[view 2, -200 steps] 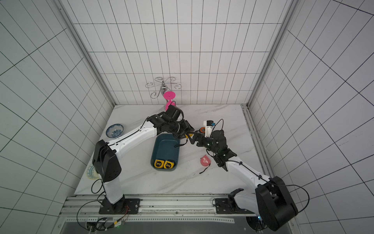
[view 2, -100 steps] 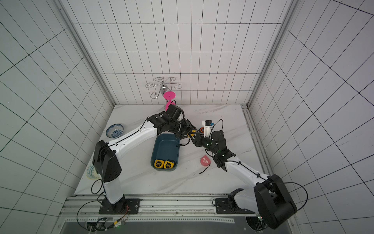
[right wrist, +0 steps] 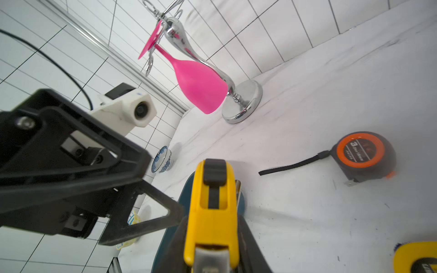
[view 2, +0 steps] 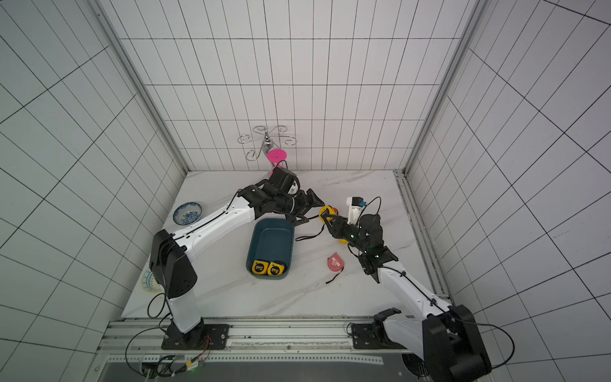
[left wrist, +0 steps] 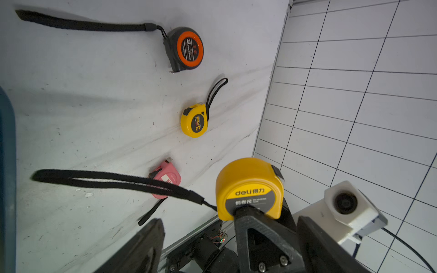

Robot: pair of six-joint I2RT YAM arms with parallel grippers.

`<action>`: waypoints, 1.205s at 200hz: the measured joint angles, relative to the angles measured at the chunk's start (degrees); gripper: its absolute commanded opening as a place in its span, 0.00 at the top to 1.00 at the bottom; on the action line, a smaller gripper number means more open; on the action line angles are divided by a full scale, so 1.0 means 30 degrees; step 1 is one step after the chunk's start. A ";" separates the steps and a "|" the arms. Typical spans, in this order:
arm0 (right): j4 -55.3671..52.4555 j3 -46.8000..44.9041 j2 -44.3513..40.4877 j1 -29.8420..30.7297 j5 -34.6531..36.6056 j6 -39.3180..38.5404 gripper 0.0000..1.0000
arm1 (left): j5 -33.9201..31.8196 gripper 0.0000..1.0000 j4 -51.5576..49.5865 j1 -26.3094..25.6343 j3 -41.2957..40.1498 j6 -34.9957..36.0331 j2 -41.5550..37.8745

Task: Take the tape measure out of the storage box
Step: Place the tape measure at the center of the board.

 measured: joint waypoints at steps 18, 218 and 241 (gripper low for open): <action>0.0007 0.0000 0.0940 -0.0109 -0.0772 0.0219 0.85 | -0.0430 0.02 -0.0576 0.0452 -0.0058 0.0546 -0.0372; 0.0087 0.5122 1.4069 -0.0109 -0.4393 0.2514 0.83 | -0.4707 0.03 -0.5384 0.2783 -0.6506 0.6681 -0.3220; -0.0656 0.5391 1.4141 -0.0109 -0.4371 0.2251 0.76 | -0.4889 0.03 -0.5603 0.2783 -0.7002 0.6943 -0.3242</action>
